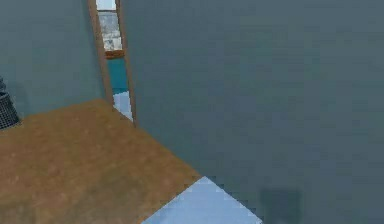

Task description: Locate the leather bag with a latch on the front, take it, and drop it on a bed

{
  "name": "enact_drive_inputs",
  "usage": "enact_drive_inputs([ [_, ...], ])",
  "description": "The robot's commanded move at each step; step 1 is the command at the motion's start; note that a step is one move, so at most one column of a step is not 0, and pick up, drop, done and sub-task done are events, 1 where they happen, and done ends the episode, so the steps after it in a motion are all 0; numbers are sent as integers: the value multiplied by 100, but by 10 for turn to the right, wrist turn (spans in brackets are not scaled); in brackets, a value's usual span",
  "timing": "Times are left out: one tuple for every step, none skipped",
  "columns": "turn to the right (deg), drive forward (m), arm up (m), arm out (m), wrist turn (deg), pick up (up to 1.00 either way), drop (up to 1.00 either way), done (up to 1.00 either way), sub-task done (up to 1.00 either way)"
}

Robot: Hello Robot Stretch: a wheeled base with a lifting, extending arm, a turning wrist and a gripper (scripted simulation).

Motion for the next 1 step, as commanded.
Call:
enact_drive_inputs([
  [30,0,0,0,0,0,0,0,0],
])
